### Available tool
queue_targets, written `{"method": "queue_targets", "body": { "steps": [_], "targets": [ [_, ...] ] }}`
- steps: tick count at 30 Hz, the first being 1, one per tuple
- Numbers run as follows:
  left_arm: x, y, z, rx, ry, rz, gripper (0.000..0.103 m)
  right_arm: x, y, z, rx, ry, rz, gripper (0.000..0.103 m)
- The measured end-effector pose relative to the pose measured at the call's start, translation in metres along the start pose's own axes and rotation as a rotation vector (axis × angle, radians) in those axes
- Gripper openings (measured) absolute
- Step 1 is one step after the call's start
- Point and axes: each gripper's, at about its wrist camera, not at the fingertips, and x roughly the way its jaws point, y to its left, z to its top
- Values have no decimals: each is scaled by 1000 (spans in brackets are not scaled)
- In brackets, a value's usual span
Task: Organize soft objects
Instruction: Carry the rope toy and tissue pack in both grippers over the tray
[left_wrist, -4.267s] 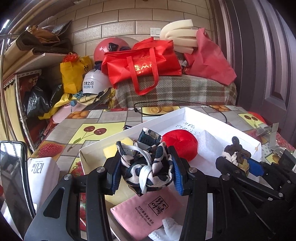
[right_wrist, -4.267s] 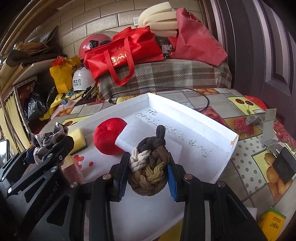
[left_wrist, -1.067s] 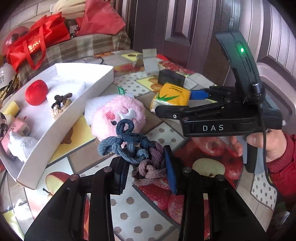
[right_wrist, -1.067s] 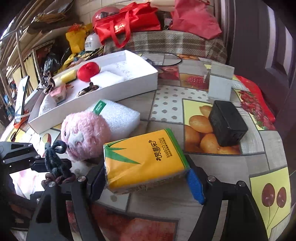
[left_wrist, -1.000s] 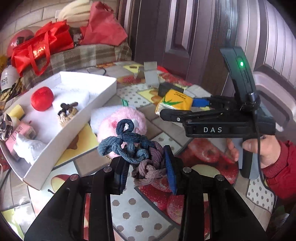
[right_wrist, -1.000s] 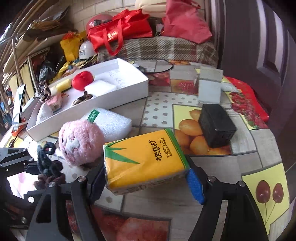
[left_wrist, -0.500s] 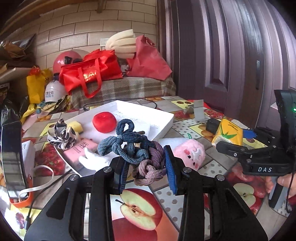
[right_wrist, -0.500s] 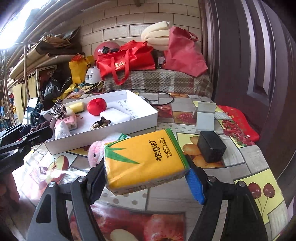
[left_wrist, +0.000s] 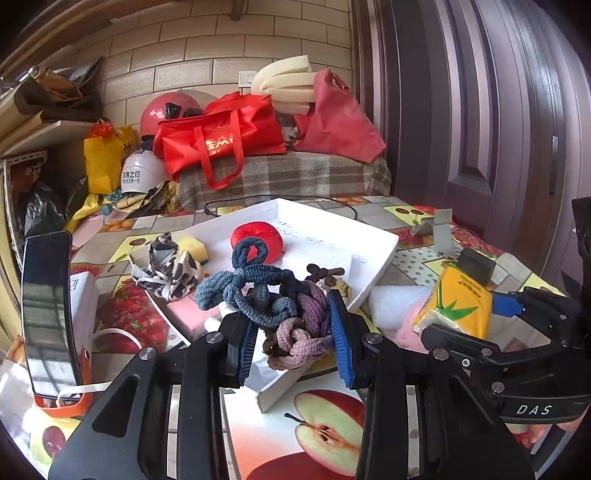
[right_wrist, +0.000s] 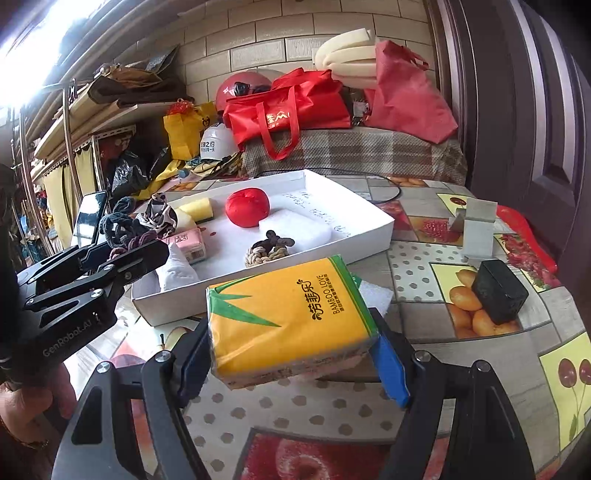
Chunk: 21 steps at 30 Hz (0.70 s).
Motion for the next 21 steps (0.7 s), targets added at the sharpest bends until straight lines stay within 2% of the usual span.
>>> {"method": "queue_targets", "body": {
  "steps": [10,15,21],
  "targets": [
    [10,28,4,-63,-9,61,36,21,21,15,21,-30,-21,76],
    [19,38,8,-71,-7,99,36,32,24,22,65,-53,-47,76],
    [28,40,12,-59,-7,108,36,43,32,30,85,-73,-69,76]
  ]
}}
